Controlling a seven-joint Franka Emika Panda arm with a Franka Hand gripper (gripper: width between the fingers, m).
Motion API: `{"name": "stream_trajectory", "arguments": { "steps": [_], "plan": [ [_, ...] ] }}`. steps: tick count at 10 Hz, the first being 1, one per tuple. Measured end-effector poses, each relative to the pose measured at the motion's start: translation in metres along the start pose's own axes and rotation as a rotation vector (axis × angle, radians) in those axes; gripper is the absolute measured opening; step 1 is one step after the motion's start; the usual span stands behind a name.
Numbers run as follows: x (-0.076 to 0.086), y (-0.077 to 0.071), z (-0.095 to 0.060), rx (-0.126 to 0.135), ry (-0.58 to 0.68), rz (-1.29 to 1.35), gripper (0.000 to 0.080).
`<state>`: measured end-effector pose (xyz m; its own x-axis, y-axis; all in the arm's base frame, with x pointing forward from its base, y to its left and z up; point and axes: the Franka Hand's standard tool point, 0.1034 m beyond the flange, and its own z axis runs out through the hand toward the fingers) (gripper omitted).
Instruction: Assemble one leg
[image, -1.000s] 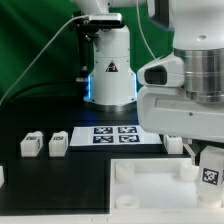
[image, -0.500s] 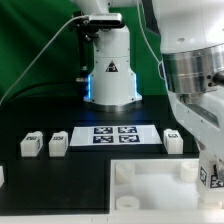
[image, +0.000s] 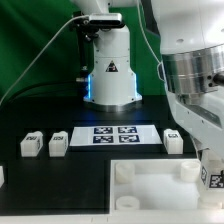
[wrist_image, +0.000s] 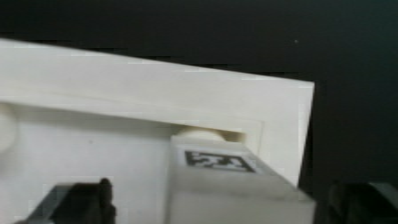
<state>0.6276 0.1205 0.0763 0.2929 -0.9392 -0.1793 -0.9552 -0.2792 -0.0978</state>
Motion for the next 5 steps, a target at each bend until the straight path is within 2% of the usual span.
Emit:
{"name": "stream_trajectory", "arguments": {
  "steps": [2, 5],
  "plan": [
    [-0.0017, -0.0032, -0.0031, -0.004, 0.014, -0.342, 0.0644],
    [0.0008, -0.0023, -0.0020, -0.010, 0.018, -0.658, 0.0649]
  ]
}}
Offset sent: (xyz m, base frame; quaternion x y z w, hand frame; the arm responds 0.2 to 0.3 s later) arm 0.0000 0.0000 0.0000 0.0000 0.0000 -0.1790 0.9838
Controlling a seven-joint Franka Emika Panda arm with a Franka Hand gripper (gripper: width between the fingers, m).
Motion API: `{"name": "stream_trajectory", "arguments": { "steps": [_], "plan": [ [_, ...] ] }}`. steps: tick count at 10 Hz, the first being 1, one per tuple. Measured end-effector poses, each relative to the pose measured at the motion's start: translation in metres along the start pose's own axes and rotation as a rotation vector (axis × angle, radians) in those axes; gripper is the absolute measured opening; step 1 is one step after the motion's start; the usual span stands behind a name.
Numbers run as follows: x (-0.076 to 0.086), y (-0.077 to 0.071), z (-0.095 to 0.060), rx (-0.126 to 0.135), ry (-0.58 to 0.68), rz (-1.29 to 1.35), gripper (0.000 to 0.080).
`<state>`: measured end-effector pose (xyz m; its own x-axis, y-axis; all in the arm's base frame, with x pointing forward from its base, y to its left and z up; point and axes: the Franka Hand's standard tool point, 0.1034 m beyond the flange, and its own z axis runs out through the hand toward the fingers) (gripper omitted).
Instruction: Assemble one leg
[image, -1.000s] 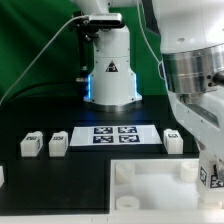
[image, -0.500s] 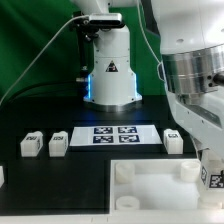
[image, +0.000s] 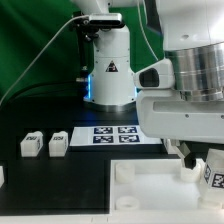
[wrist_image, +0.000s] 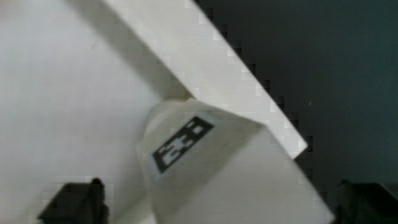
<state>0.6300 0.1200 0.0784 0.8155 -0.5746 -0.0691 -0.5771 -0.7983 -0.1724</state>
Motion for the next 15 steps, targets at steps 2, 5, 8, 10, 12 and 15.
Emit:
{"name": "stream_trajectory", "arguments": {
  "steps": [2, 5, 8, 10, 12, 15],
  "plan": [
    [0.003, 0.001, -0.002, -0.055, 0.018, -0.351, 0.0649],
    [0.005, 0.002, -0.002, -0.080, 0.023, -0.651, 0.0649],
    [0.006, 0.003, -0.002, -0.078, 0.026, -0.570, 0.0399],
    [0.007, 0.005, -0.002, -0.075, 0.034, -0.361, 0.0293],
    [0.011, 0.008, -0.002, -0.053, 0.047, -0.057, 0.0293],
    [0.009, 0.015, -0.002, -0.005, 0.067, 0.474, 0.0294]
  ]
}}
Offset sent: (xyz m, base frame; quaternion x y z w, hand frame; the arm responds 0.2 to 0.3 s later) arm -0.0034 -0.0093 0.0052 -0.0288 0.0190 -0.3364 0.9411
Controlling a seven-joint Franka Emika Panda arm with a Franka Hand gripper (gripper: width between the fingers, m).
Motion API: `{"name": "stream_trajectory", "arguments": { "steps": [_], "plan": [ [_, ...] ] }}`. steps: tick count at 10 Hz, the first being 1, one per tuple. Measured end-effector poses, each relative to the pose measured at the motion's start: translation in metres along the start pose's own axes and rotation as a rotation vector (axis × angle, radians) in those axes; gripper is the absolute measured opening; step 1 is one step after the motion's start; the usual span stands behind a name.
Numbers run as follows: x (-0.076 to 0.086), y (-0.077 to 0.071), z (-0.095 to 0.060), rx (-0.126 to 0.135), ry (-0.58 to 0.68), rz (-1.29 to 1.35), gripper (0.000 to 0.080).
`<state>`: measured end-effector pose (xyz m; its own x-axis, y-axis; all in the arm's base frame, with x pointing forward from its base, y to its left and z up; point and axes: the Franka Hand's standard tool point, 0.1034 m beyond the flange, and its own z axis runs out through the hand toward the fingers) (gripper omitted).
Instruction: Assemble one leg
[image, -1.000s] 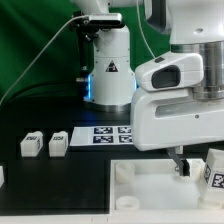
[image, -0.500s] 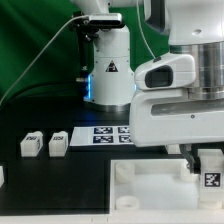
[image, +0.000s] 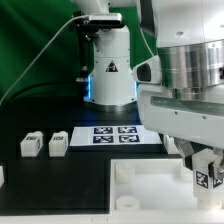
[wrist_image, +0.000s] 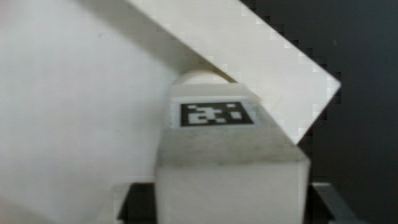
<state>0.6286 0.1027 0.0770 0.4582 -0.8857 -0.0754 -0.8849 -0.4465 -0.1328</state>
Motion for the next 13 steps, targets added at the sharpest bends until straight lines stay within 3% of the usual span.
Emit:
{"name": "stream_trajectory", "arguments": {
  "steps": [1, 4, 5, 6, 7, 8, 9, 13],
  "plan": [
    [0.000, 0.003, 0.000, 0.013, -0.009, 0.177, 0.0294],
    [-0.007, 0.003, 0.001, 0.016, -0.029, 0.481, 0.0294],
    [-0.006, 0.003, 0.001, 0.016, -0.029, 0.471, 0.0294],
    [-0.007, 0.003, 0.001, 0.016, -0.028, 0.408, 0.0294],
    [-0.009, 0.003, 0.001, 0.015, -0.024, 0.347, 0.0395],
    [-0.014, 0.001, 0.001, 0.008, -0.016, 0.152, 0.0534],
    [-0.017, -0.001, 0.000, 0.003, -0.010, -0.015, 0.0624],
    [-0.018, -0.001, 0.001, -0.001, -0.006, -0.395, 0.0648]
  ]
}}
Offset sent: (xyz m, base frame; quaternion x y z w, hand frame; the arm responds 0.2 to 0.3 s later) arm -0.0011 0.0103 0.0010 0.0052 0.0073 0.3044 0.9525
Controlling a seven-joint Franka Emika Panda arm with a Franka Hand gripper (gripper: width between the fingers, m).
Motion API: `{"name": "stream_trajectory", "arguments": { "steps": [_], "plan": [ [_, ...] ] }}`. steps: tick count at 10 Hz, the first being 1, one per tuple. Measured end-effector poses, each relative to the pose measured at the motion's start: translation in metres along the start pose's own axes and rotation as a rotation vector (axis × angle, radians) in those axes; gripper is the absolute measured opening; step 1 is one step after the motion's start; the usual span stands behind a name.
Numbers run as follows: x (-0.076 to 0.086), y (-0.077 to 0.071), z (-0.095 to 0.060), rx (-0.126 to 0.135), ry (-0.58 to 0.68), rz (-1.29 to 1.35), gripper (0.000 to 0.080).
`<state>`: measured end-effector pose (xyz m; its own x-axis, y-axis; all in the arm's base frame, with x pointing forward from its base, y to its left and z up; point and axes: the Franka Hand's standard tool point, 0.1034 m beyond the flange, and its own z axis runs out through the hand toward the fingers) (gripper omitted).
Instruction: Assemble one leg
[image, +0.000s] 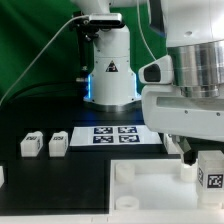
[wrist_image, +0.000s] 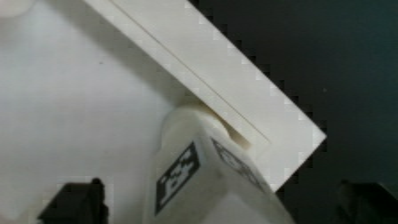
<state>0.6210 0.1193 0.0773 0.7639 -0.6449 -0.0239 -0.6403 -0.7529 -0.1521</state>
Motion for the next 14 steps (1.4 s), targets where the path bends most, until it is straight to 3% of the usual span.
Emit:
{"name": "stream_trajectory", "arguments": {
  "steps": [1, 2, 3, 6, 8, 11, 14],
  "plan": [
    [-0.0007, -0.0008, -0.0003, -0.031, 0.008, -0.197, 0.0649],
    [0.0000, -0.0007, -0.0006, -0.044, 0.015, -0.360, 0.0649],
    [0.0026, 0.0008, -0.0013, -0.045, 0.014, -0.484, 0.0649],
    [0.0027, 0.0006, -0.0011, -0.042, 0.012, -0.496, 0.0630],
    [0.0036, 0.0015, -0.0011, -0.043, 0.013, -0.482, 0.0295],
    [0.0042, 0.0026, -0.0005, -0.036, 0.015, -0.184, 0.0295],
    [0.0027, 0.0025, 0.0011, -0.016, 0.010, 0.371, 0.0295]
  ]
}}
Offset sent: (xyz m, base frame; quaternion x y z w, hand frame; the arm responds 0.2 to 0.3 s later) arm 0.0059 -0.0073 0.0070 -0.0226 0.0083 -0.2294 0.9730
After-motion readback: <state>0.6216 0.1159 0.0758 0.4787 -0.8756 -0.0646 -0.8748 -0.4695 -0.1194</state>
